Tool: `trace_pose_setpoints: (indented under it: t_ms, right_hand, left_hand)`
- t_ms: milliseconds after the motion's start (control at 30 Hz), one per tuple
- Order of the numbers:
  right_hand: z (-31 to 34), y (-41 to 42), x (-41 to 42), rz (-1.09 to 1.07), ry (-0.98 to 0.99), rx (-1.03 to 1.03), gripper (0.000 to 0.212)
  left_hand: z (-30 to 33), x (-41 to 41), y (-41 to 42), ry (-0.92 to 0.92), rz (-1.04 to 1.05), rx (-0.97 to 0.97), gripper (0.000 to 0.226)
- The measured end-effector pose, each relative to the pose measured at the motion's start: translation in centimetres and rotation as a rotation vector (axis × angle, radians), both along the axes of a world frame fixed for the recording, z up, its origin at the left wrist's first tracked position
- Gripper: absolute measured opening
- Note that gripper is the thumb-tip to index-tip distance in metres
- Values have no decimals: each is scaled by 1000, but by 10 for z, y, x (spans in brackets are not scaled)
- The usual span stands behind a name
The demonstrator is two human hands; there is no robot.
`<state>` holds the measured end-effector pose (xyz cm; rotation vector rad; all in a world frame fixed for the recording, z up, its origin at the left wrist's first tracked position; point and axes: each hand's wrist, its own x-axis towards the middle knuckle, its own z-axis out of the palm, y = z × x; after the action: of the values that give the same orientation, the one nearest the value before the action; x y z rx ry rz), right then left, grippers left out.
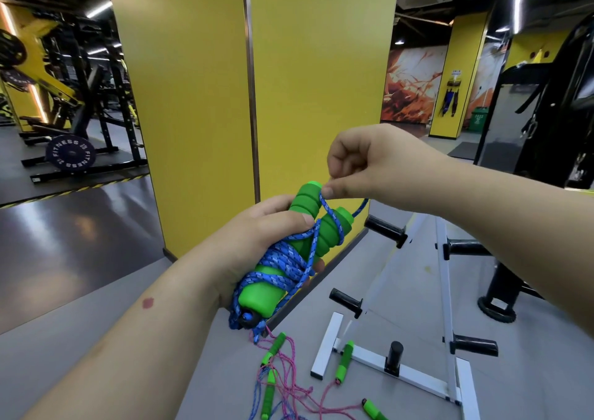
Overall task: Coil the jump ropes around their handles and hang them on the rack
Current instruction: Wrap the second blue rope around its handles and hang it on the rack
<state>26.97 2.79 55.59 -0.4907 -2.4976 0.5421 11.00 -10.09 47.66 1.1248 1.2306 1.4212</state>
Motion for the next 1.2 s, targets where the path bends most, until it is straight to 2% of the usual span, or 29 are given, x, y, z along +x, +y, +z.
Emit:
trace_pose_setpoints:
  t_ms: [100, 233, 300, 367, 500, 600, 733, 833, 933, 1000, 1200]
  right_hand:
    - [-3, 6, 3, -71, -2, -231, 39]
    - [-3, 6, 3, -66, -123, -635, 26]
    - [-1, 4, 3, -64, -158, -718, 23]
    - [2, 3, 2, -72, -168, -710, 21]
    - [4, -3, 1, -21, -129, -690, 6]
    - [-1, -5, 2, 60, -71, -634, 20]
    - [-16, -5, 0, 169, 62, -681, 33]
    - [-21, -3, -1, 177, 180, -753, 33]
    - [-25, -2, -3, 166, 234, -730, 35]
    - [-27, -1, -3, 130, 240, -639, 33]
    - [-30, -5, -4, -24, 162, -134, 36]
  left_hand:
    - [1, -4, -2, -77, -43, 68, 44]
    - [3, -7, -2, -180, -110, 153, 58]
    - [3, -4, -1, -276, -114, 182, 63]
    - [4, 1, 0, -356, -67, 188, 58]
    - [4, 8, 6, -515, 74, 138, 35]
    - [1, 7, 15, -574, 215, 113, 34]
    - [-7, 8, 24, -351, 478, 168, 33]
    - [-9, 15, 26, -201, 518, 241, 25]
    - [-8, 18, 26, -106, 518, 259, 23]
    - [-7, 18, 27, -79, 494, 233, 24]
    - [1, 16, 24, -127, 402, 96, 34]
